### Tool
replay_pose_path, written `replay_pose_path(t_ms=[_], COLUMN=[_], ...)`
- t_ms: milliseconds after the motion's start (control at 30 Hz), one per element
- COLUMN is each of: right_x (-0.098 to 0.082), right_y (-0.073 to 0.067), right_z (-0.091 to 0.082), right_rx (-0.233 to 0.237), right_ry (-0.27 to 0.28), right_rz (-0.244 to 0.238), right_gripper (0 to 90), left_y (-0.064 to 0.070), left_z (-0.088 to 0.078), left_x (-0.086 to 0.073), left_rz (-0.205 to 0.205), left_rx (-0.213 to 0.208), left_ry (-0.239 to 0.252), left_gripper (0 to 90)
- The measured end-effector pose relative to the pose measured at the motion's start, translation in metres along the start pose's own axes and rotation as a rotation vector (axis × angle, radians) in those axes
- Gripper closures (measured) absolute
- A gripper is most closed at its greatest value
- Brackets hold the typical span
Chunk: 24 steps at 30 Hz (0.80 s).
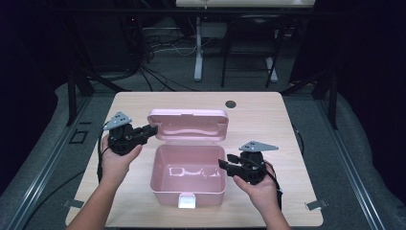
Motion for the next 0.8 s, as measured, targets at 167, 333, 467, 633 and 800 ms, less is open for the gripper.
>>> replay_pose_path(t_ms=[167,333,467,633,800], right_x=[0.0,-0.001,-0.001,-0.002,-0.002], right_y=[0.0,0.0,0.001,0.0,0.001], right_z=[0.001,0.001,0.002,0.002,0.003], right_rx=[-0.001,0.001,0.0,0.001,0.001], right_ry=[-0.004,-0.004,-0.003,-0.009,-0.012], right_rz=[0.0,0.007,0.005,0.009,0.007], right_gripper=[56.8,56.9,56.8,56.7,56.7], left_y=[-0.002,-0.004,-0.005,-0.006,-0.009], left_z=[0.003,0.005,0.008,0.011,0.015], left_x=[-0.002,-0.001,-0.001,0.001,0.003], left_rz=[-0.015,-0.021,-0.031,-0.038,-0.047], left_rx=[0.0,0.006,0.022,0.031,0.038], left_ry=[0.006,0.007,0.014,0.003,-0.01], left_gripper=[78.8,79.8,80.8,81.8,82.6])
Point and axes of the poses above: each handheld gripper's, and its own axes: z roughly forward along the jaws, x roughly out of its top, y roughly to its right, the point moved 2 cm from there along z, roughly forward along the jaws, and after that the axes turned 1 degree about y, right-handed, at the moved point
